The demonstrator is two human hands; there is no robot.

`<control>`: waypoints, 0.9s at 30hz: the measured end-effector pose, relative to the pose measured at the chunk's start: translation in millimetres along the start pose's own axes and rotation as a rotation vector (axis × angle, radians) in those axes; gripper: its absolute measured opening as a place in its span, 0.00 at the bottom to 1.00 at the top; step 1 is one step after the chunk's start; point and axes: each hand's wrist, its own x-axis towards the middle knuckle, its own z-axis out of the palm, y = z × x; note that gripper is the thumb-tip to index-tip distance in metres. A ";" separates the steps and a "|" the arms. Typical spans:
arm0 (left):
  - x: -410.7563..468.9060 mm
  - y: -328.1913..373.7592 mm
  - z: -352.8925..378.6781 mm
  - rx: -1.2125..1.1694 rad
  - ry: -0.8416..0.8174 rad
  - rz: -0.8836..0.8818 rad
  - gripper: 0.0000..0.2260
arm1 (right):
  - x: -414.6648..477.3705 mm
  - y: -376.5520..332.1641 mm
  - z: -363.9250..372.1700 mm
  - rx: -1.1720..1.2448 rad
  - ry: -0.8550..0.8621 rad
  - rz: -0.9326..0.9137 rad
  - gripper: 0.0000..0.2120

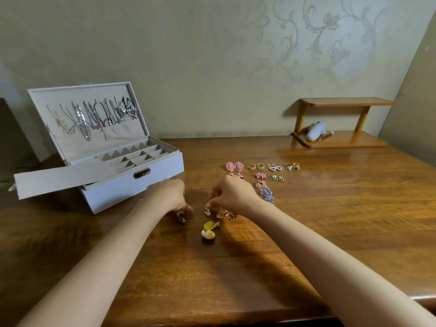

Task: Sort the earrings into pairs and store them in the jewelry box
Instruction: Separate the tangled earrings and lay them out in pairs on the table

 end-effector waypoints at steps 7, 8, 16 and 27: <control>7.8 -2.0 1.1 -0.052 -0.010 -0.009 0.17 | -0.4 2.9 2.3 0.052 -0.017 -0.002 0.07; 8.8 -3.8 -0.3 -0.047 -0.014 -0.016 0.17 | -0.6 3.7 2.0 0.061 -0.014 0.000 0.07; 8.7 -10.6 -3.7 -0.019 -0.133 -0.013 0.13 | 1.2 6.6 -1.1 0.119 0.022 -0.026 0.08; 0.5 34.2 -14.2 -0.361 0.133 0.444 0.09 | -13.3 34.6 -33.4 0.179 0.136 0.029 0.05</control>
